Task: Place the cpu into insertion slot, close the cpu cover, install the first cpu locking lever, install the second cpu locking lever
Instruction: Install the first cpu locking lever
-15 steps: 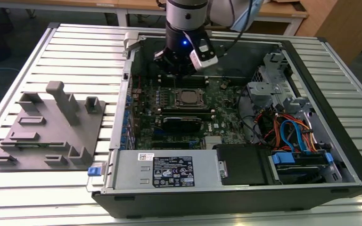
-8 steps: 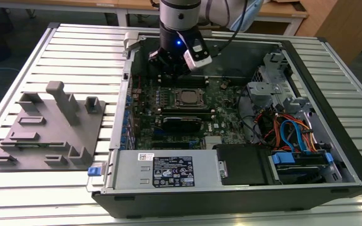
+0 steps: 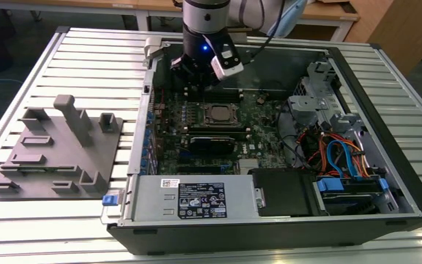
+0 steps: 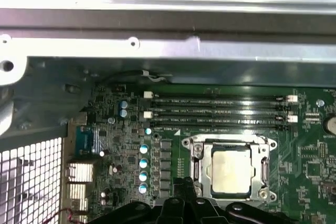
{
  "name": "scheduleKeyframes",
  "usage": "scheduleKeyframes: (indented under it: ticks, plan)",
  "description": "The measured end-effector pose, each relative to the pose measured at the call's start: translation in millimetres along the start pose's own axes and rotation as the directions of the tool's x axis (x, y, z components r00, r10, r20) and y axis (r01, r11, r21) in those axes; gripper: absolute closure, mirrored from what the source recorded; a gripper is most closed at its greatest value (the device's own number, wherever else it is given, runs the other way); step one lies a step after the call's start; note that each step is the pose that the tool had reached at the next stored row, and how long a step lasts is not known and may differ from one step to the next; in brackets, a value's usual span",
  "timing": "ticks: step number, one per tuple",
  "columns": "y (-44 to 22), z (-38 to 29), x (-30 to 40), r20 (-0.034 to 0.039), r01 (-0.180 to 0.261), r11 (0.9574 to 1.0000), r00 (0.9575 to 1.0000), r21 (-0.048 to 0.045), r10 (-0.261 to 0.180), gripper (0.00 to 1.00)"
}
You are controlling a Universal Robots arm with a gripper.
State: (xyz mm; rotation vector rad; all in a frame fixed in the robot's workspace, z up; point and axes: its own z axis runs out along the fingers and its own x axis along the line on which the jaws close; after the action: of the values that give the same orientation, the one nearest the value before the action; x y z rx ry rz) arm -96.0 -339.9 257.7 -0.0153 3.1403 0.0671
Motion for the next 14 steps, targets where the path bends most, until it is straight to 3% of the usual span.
scheduleKeyframes:
  ticks: [14]
  plan:
    - [16.1, 1.1, 4.2, -0.0002, 0.005, 1.0, 1.0, -0.0011, -0.005, 0.89]
